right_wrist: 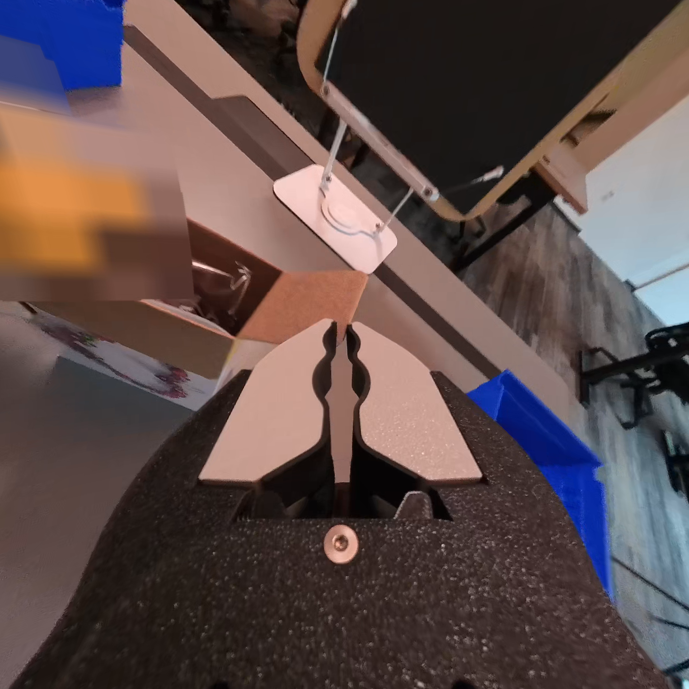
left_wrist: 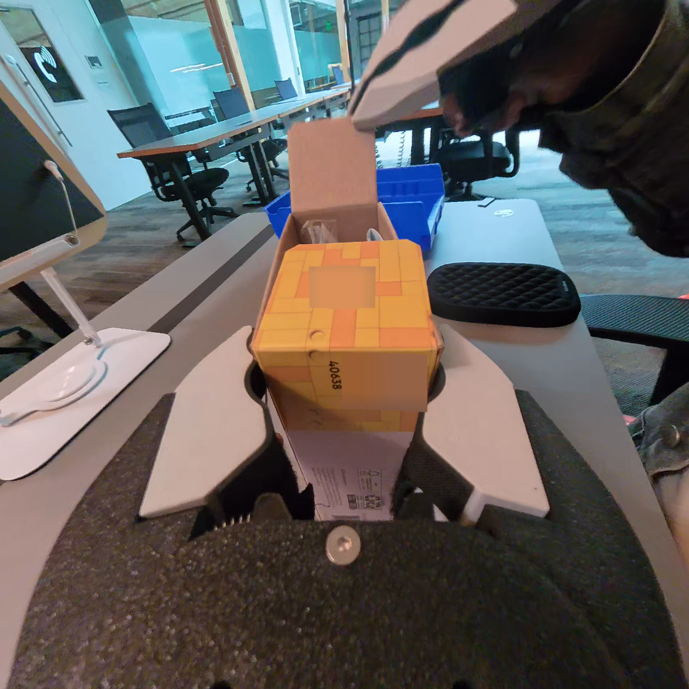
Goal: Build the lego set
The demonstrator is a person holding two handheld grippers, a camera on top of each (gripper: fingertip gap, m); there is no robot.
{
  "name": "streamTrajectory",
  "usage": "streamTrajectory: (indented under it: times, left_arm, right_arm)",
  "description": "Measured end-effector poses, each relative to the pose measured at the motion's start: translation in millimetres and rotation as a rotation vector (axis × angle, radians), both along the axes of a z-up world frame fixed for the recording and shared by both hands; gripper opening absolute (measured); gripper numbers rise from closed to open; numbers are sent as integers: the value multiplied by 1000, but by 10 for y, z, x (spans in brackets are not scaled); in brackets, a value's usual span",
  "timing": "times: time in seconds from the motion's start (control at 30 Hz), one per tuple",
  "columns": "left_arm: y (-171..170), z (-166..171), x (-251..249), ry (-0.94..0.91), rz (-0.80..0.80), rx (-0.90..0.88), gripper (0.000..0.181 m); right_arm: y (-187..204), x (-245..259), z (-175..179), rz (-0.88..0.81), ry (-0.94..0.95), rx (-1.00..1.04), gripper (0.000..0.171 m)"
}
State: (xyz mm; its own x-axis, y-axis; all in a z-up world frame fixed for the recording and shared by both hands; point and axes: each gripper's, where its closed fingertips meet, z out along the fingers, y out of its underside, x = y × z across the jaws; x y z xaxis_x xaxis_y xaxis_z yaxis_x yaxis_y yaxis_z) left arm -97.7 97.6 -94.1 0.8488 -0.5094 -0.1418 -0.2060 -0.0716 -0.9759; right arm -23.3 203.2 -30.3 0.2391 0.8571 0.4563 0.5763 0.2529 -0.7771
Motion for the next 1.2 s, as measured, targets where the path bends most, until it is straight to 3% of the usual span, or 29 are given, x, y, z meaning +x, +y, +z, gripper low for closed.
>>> streamTrajectory:
  times: [0.2,0.33,0.43,0.67,1.0,1.2]
  left_arm:
    - [-2,-21,-65,-22,-32,-40,86]
    - [-8,-31,-41,-11,-80,-58,86]
    - [-12,-35,-72,-16,-95,-70,86]
    - [-121,-8,-47,-59,-307,-44,87]
    - [-140,12,-46,-71,-303,-4,87]
    - [-152,9,-33,-61,-322,-7,87]
  right_arm:
    - [77,45,-392,0,4,-218,2]
    - [-145,-92,-760,131,-76,-363,0]
    - [-174,-121,-732,210,-61,-350,0]
    - [-676,-111,-775,811,20,-455,0]
    - [-647,-110,-777,817,73,-399,0]
    - [-618,-37,-432,917,239,-483,0]
